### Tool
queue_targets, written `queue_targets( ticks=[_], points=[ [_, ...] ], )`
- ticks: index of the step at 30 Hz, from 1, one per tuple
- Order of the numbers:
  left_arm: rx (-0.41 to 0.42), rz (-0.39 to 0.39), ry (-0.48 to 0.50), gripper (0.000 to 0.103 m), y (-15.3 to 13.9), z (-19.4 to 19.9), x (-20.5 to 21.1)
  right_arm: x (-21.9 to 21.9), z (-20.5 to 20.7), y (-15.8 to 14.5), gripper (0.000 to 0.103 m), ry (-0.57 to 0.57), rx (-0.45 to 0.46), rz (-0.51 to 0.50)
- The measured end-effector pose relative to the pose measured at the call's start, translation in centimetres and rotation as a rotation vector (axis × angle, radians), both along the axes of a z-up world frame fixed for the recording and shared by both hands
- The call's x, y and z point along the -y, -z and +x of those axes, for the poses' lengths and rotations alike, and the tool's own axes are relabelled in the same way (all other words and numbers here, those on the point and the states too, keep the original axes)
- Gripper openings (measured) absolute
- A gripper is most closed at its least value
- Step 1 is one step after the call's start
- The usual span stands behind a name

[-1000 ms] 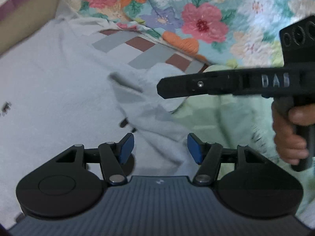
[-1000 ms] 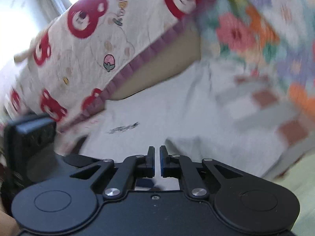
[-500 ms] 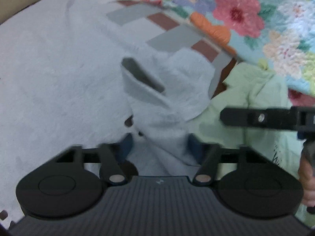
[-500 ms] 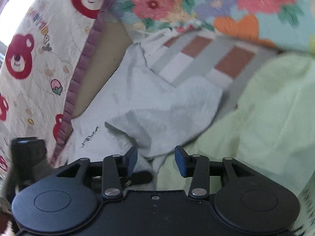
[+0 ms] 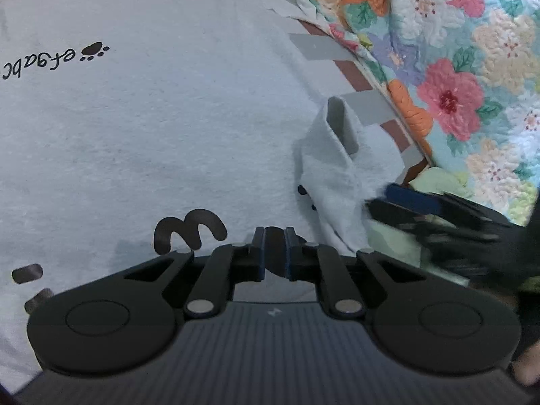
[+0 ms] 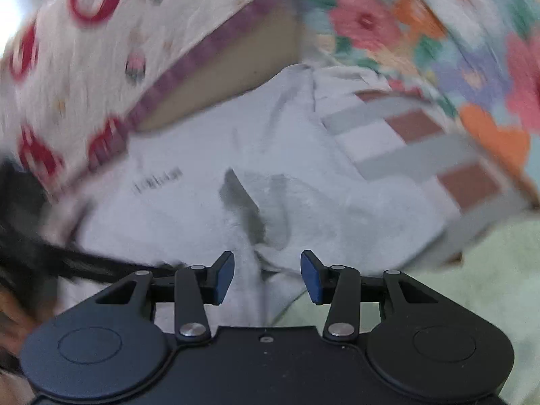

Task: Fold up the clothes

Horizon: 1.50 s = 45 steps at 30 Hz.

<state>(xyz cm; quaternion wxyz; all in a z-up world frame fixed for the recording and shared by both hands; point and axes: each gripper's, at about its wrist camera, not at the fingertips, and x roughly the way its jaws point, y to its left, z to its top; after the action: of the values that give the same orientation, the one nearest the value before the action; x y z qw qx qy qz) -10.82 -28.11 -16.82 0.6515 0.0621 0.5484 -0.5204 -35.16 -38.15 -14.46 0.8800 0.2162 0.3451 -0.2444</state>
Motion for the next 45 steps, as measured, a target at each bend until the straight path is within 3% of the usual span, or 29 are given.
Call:
queue_targets(
  ticks=[3,7,9,10,12,16,20,22,25,28,30,31,35,38,40,41,42,44,45],
  points=[
    [0.019,-0.012,0.017,0.013,-0.9,-0.3,-0.4,-0.5,2.2,1.8,0.049,-0.075,-0.155,-0.104],
    [0.059,-0.036,0.072,0.015,-2.3,-0.7,0.1,-1.2,2.5,2.4,0.047,-0.169,-0.173,-0.21],
    [0.074,-0.055,0.124,0.026,-3.0,-1.4,0.8,-1.4,2.3,2.3,0.005,-0.216,-0.196,-0.285],
    [0.083,-0.062,0.154,0.031,-3.3,-1.9,1.2,-1.4,2.0,2.1,0.005,-0.222,-0.192,-0.297],
    [0.134,-0.043,0.227,0.06,-4.0,-3.5,2.1,-1.2,0.8,0.6,0.004,-0.188,-0.143,-0.331],
    [0.266,-0.018,0.375,0.062,-4.5,-6.9,3.1,-0.5,-3.9,-4.1,0.004,0.013,-0.104,-0.451],
    [0.271,0.016,0.454,0.063,-3.6,-8.8,4.3,0.4,-8.1,-5.7,0.004,0.167,-0.264,-0.68],
    [0.266,0.026,0.469,0.064,-2.9,-9.4,5.4,2.4,-9.8,-5.7,0.003,0.279,-0.276,-0.621],
    [0.237,0.05,0.508,0.064,-1.7,-10.5,6.7,4.7,-12.9,-4.9,0.011,0.409,-0.127,-0.345],
    [0.235,0.083,0.546,0.067,-0.6,-11.6,7.5,5.5,-15.2,-3.2,0.029,0.492,0.055,-0.085],
    [0.243,0.086,0.555,0.067,-0.3,-11.9,7.7,5.5,-15.4,-1.8,0.051,0.51,0.143,0.039],
    [0.236,0.085,0.551,0.066,-0.3,-11.9,7.8,5.6,-15.5,-1.2,0.052,0.518,0.187,0.101],
    [0.185,0.069,0.514,0.043,-0.4,-10.8,7.5,5.9,-15.4,1.3,0.057,0.533,0.327,0.315],
    [0.141,0.057,0.481,0.038,-0.3,-9.9,7.2,7.0,-14.0,2.6,0.057,0.536,0.294,0.319],
    [0.111,0.042,0.462,0.02,-0.4,-9.4,6.9,7.6,-12.9,3.2,0.052,0.501,0.302,0.289],
    [0.105,0.032,0.455,0.002,-0.6,-9.3,6.7,7.9,-12.4,3.4,0.003,0.454,0.329,0.264],
    [0.106,0.021,0.45,0.002,-1.1,-9.3,6.4,7.8,-11.9,2.9,0.006,0.394,0.348,0.227],
    [0.089,-0.017,0.442,0.002,-2.4,-8.9,5.9,5.9,-11.9,-0.3,0.005,0.307,0.396,0.049],
    [0.051,-0.037,0.429,0.006,-3.1,-8.4,5.7,5.1,-12.3,-1.7,0.005,0.294,0.375,-0.03]
  ],
)
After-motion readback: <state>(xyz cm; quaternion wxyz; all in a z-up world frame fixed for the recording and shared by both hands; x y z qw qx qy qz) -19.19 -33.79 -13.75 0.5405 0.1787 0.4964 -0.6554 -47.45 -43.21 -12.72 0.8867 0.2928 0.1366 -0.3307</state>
